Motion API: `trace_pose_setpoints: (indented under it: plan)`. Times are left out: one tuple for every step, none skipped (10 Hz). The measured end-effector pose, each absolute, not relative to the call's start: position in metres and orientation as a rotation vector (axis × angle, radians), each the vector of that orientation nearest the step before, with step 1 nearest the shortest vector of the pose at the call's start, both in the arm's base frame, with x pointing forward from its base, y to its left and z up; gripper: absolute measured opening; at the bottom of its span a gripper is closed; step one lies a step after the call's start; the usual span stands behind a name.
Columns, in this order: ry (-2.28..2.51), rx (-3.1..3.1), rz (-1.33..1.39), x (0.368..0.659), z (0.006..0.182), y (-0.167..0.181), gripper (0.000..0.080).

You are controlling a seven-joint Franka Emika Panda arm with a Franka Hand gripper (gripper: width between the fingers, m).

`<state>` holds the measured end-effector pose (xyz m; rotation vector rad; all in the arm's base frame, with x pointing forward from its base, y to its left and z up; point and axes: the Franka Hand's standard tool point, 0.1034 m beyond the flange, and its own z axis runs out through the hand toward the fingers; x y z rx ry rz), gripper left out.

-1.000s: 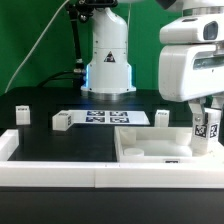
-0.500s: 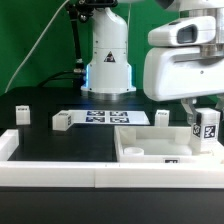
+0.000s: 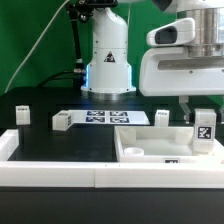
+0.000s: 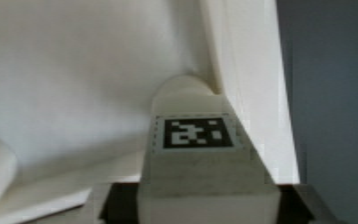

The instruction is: Assemble one leg

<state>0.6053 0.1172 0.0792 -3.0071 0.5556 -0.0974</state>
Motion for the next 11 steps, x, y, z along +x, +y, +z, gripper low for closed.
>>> trace_pose_setpoints:
  plan:
    - [0.750,-2.966,-0.095,0.6051,0.0791,0.1171,0.0290]
    - [0.918,-2.920,-0.092,0.6049,0.0790,0.1174,0.0291]
    - [1.177,-2.831,-0.089,0.6043,0.0787,0.1181,0.0291]
    - [1.307,-2.773,-0.085,0.6042,0.0786,0.1178,0.0291]
    - [1.425,-2.699,-0.064,0.6043,0.0786,0.1167,0.0291]
    - [1.488,-2.660,-0.058,0.6042,0.0785,0.1170,0.0294]
    - [1.461,-2.675,-0.058,0.6039,0.0783,0.1180,0.0294]
    - [1.390,-2.714,-0.060,0.6040,0.0785,0.1176,0.0466]
    - [1.334,-2.745,-0.058,0.6053,0.0799,0.1173,0.0604]
    - [1.183,-2.823,-0.067,0.6061,0.0808,0.1180,0.0604]
    - [0.975,-2.915,-0.075,0.6060,0.0810,0.1205,0.0642]
